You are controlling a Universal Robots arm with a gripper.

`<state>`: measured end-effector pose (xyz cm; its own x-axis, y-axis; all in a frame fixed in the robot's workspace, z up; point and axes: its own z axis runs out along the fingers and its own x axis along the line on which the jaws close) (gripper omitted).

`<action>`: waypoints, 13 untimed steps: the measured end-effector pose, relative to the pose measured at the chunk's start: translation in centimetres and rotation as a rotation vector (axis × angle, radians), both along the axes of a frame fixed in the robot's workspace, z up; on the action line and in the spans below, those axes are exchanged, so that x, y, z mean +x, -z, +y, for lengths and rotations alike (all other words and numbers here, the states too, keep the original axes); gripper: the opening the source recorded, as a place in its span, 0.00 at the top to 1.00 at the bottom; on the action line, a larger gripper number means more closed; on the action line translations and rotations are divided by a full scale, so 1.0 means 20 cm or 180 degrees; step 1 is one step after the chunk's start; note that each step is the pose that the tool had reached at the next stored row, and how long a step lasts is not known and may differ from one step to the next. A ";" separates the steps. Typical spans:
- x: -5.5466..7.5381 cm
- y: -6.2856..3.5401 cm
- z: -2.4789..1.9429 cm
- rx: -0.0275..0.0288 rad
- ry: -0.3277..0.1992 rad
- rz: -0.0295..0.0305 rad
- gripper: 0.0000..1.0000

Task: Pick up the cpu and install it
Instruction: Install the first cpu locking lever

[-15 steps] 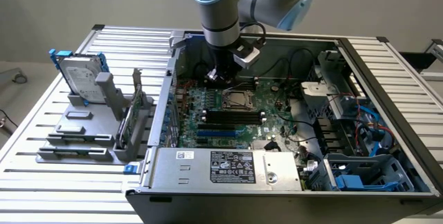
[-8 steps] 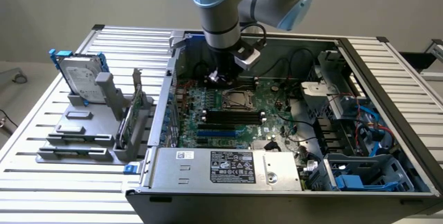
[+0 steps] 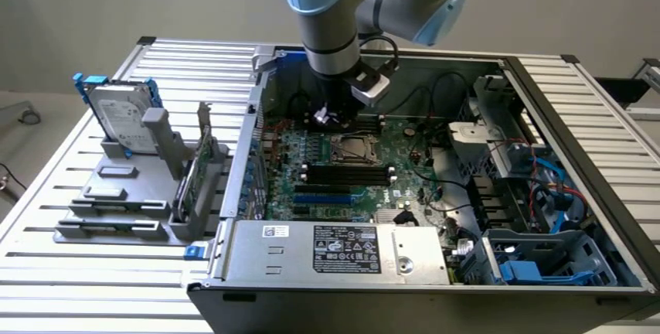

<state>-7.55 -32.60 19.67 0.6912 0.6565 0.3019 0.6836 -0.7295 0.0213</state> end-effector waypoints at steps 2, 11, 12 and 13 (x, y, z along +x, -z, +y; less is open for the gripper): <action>0.00 0.003 0.000 0.0000 0.0000 -0.0008 0.89; 0.01 0.006 0.000 -0.0009 0.0001 -0.0011 0.89; 0.01 0.006 0.000 -0.0013 0.0003 -0.0011 0.89; 0.01 0.006 0.000 -0.0016 0.0005 -0.0011 0.89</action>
